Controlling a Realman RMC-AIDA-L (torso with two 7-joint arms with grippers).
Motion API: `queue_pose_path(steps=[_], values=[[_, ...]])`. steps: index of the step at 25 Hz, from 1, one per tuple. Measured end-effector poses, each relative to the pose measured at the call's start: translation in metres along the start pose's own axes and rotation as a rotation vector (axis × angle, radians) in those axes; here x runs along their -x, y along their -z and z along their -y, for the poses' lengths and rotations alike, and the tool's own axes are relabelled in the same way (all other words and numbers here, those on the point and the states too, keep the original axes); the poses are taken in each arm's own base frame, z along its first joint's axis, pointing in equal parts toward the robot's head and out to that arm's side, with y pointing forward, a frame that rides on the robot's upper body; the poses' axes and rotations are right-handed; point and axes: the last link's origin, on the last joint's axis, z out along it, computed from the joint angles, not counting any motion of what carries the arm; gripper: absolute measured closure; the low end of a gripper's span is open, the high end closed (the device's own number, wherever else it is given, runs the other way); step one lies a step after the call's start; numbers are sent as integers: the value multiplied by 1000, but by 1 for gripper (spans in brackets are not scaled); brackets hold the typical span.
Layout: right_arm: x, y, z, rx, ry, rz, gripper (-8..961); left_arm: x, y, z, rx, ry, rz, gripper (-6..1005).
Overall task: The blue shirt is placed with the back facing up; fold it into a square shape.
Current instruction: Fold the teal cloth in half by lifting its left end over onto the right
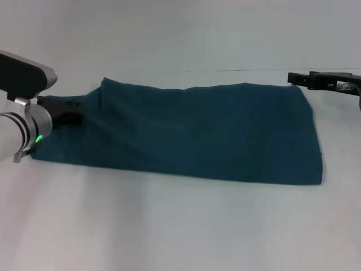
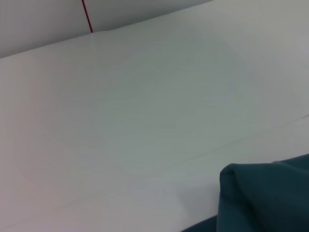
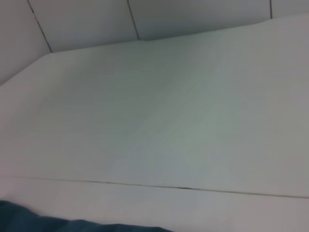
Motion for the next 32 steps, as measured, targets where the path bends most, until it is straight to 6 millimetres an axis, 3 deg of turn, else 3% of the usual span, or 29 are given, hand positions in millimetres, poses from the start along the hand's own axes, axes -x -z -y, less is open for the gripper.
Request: queue_pose_path(steps=[13, 32], values=[[-2, 5, 8, -12, -33, -26, 297, 5, 16, 16, 8, 76, -30, 990], [-4, 6, 9, -9, -37, -40, 296, 14, 23, 18, 17, 93, -24, 984]])
